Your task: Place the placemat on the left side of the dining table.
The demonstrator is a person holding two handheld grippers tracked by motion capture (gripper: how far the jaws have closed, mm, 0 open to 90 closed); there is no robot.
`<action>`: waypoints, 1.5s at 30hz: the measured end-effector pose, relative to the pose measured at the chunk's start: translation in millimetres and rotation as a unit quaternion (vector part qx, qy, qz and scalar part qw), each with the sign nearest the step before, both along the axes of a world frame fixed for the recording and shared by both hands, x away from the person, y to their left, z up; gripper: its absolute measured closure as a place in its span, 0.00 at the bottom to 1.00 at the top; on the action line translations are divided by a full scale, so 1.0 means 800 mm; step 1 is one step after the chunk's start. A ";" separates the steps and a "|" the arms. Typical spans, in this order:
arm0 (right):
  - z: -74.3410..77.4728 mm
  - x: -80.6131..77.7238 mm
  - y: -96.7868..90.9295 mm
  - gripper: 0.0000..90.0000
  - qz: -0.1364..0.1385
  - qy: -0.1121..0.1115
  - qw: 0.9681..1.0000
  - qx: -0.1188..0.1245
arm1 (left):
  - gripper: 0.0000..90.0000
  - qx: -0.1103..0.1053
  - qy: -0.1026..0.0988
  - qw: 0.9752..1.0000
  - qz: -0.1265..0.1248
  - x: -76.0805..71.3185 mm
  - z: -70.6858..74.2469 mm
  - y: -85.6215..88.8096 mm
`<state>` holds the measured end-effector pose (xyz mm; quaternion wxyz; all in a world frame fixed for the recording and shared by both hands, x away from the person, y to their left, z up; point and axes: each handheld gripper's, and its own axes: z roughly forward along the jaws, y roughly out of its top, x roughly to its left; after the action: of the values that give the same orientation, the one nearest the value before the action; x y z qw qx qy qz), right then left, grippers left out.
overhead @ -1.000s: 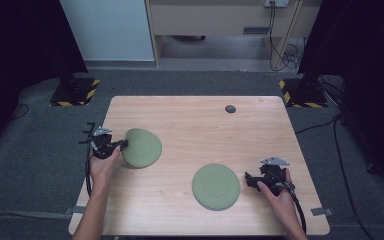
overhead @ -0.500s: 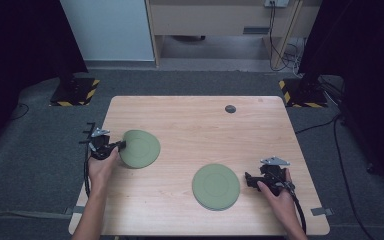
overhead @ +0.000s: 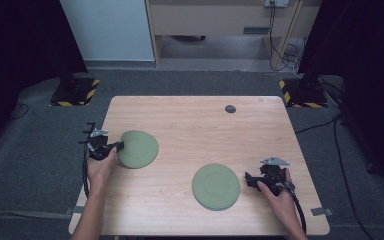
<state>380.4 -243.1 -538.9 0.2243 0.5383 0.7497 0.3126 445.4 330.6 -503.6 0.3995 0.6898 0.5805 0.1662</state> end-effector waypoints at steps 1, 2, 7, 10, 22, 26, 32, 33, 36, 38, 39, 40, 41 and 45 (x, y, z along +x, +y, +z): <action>0.000 0.000 0.000 0.02 0.000 0.000 1.000 0.000 | 0.94 0.000 0.000 1.000 0.001 0.000 0.000 0.002; 0.000 0.000 0.000 0.03 0.000 0.000 1.000 0.000 | 0.94 0.001 0.001 1.000 0.001 0.000 -0.001 0.003; 0.000 0.000 0.000 0.02 0.000 0.000 1.000 0.000 | 0.94 0.004 0.001 1.000 0.003 -0.001 0.000 0.005; 0.000 0.000 0.000 0.03 0.000 0.000 1.000 0.000 | 0.94 0.010 0.004 1.000 0.001 0.000 -0.001 0.006; 0.000 0.000 0.000 0.02 0.002 0.000 1.000 -0.001 | 0.93 0.015 0.009 1.000 0.010 0.000 -0.007 0.014; 0.000 0.000 0.000 0.03 0.002 0.000 1.000 0.000 | 0.93 0.017 0.008 1.000 0.013 0.001 -0.005 0.016; 0.000 0.000 0.001 0.02 0.002 0.000 1.000 -0.001 | 0.92 0.025 0.007 1.000 0.017 0.001 0.000 0.019; 0.000 0.000 0.000 0.03 0.002 0.000 1.000 -0.001 | 0.91 0.028 0.009 0.999 0.018 0.002 -0.001 0.019; 0.000 0.000 0.000 0.03 0.002 0.000 1.000 -0.001 | 0.86 0.043 0.016 0.999 0.024 0.003 -0.003 0.018; 0.000 0.000 0.000 0.03 0.002 0.000 1.000 -0.001 | 0.84 0.049 0.018 0.998 0.024 0.004 -0.004 0.018; 0.000 0.000 0.001 0.03 0.002 0.000 1.000 0.000 | 0.83 0.052 0.019 0.998 0.024 0.004 -0.005 0.018; 0.000 0.000 0.001 0.03 0.001 0.000 1.000 0.000 | 0.83 0.051 0.020 0.998 0.024 0.004 -0.005 0.019; 0.000 0.000 0.001 0.02 0.001 0.000 1.000 0.000 | 0.83 0.051 0.021 0.998 0.024 0.004 -0.005 0.019; 0.000 0.000 0.001 0.03 0.001 0.000 1.000 0.000 | 0.82 0.049 0.022 0.998 0.024 0.005 -0.006 0.021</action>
<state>380.1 -242.6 -538.9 0.2242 0.5373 0.7504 0.3129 449.1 347.0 -508.5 0.3488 0.6977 0.5966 0.1889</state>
